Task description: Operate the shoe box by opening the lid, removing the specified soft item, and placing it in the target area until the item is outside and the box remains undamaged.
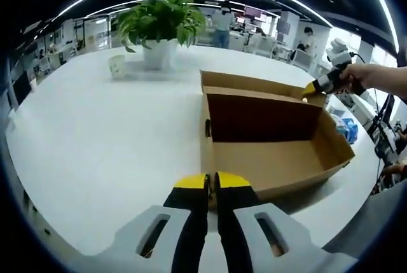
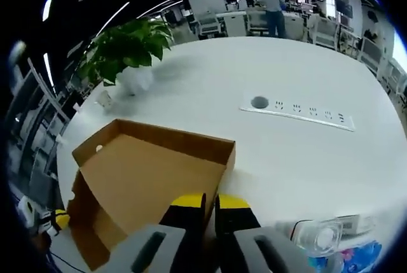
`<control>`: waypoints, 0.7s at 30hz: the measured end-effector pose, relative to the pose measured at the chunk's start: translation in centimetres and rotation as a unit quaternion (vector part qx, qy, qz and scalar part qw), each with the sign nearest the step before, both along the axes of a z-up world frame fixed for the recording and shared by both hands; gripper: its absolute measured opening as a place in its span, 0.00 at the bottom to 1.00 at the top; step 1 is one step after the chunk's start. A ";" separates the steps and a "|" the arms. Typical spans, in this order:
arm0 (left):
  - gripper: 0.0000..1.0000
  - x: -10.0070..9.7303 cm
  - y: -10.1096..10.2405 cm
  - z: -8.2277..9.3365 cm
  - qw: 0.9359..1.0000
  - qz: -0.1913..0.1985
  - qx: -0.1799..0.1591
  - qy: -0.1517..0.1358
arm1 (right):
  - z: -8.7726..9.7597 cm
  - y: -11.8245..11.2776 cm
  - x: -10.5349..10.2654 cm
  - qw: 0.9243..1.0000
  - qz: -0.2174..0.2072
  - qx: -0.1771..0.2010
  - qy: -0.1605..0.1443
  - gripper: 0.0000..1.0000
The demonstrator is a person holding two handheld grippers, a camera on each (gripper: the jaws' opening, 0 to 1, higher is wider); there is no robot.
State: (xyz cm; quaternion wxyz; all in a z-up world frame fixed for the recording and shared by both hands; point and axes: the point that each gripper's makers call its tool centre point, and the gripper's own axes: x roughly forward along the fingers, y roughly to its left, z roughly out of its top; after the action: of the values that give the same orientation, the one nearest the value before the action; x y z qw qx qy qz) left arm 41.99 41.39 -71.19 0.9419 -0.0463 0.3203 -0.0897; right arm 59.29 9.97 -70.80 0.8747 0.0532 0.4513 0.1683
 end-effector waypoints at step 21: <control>0.01 0.1 0.0 -0.1 1.000 0.002 -0.003 0.002 | 2.4 0.4 0.7 0.997 0.033 0.007 -0.076 0.00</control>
State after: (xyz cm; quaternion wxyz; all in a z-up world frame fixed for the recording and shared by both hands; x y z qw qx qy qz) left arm 42.08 41.42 -71.30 0.9412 -0.0497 0.3220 -0.0888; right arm 60.02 10.37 -68.37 0.9002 0.0319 0.3837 0.2037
